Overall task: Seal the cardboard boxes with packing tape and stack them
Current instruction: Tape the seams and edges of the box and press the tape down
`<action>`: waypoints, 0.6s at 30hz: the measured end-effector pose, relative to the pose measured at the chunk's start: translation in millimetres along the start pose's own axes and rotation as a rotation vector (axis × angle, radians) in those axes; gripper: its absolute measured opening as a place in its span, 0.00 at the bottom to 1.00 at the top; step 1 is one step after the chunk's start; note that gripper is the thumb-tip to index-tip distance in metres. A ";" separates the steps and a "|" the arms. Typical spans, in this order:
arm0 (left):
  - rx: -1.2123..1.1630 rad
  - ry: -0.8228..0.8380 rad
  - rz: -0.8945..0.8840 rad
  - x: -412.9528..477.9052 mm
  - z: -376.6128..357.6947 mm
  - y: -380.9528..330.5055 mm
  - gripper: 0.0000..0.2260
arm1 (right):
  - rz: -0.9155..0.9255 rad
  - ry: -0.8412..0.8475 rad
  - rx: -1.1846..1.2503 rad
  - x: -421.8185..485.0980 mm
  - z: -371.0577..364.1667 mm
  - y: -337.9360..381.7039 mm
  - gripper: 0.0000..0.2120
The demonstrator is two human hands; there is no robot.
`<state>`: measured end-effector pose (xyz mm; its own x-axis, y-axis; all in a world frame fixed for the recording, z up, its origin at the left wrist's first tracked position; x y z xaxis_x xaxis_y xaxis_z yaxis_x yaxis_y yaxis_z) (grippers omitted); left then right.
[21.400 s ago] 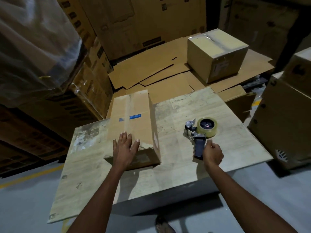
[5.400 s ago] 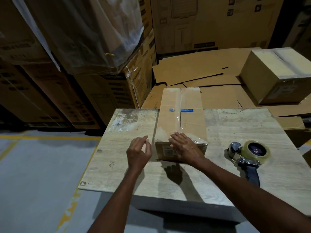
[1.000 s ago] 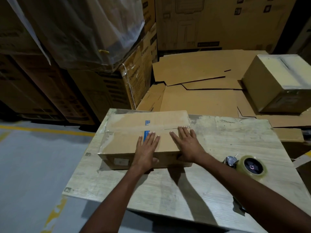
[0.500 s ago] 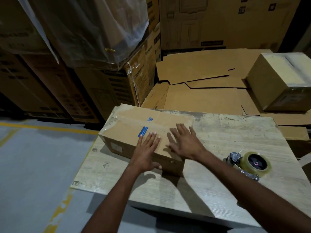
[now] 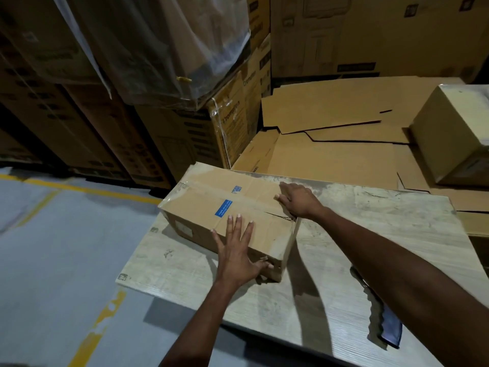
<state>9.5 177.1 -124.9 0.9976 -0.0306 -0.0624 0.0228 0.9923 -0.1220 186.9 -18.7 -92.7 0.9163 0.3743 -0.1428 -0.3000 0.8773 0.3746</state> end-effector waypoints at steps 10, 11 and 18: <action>0.096 0.081 -0.234 24.6 23.2 30.9 0.53 | -0.224 -0.295 0.254 -58.3 0.1 -33.6 0.35; 0.095 0.097 -0.250 29.7 27.3 32.8 0.53 | -0.257 -0.336 0.271 -68.6 -1.7 -36.7 0.34; -0.109 0.288 -0.428 37.3 31.8 41.1 0.50 | -0.436 -0.526 0.412 -133.5 -28.0 -42.4 0.28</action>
<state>49.7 220.6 -100.8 0.8415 -0.4777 -0.2523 0.4022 0.8657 -0.2979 69.8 -97.5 -115.2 0.9643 -0.2583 0.0583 0.1426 0.6919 0.7077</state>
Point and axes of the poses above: each hand's wrist, its own x-axis towards the middle knuckle, its own z-axis out of the back of the hand, y = z × x, the point moved 3 cm from there along x, towards the middle knuckle, and after that the axes turned 2 degrees about y, right-handed, at the moved point
